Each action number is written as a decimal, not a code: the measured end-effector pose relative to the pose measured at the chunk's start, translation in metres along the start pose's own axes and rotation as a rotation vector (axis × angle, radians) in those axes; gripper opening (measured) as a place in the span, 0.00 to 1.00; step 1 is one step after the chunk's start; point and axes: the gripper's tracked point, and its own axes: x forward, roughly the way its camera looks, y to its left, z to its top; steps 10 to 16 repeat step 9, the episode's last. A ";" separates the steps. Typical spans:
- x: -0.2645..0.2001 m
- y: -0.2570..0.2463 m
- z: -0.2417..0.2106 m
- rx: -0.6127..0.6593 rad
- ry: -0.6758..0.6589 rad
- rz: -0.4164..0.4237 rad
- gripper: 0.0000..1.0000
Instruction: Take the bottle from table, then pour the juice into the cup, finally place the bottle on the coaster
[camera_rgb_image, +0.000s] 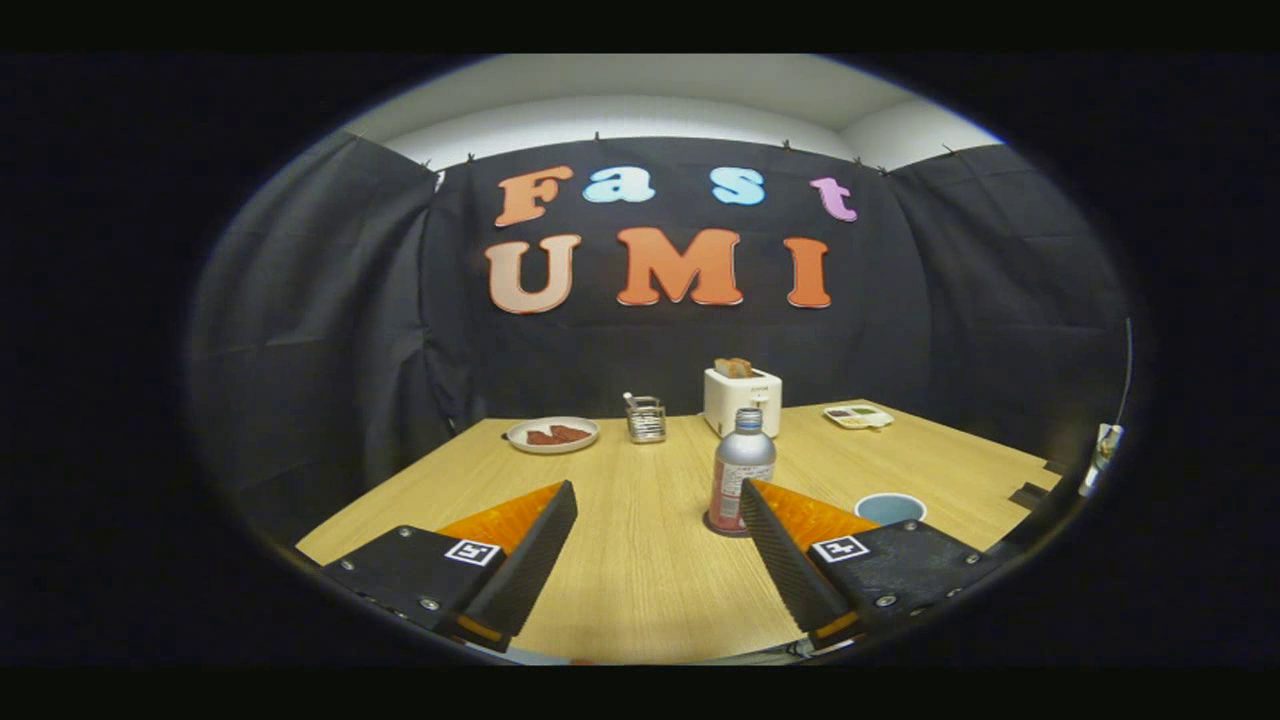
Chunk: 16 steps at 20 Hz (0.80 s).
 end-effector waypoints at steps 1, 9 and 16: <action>-0.008 0.003 0.004 0.015 -0.011 0.011 0.97; -0.050 -0.002 0.013 0.005 -0.064 0.026 0.97; -0.050 -0.002 0.013 0.005 -0.064 0.026 0.97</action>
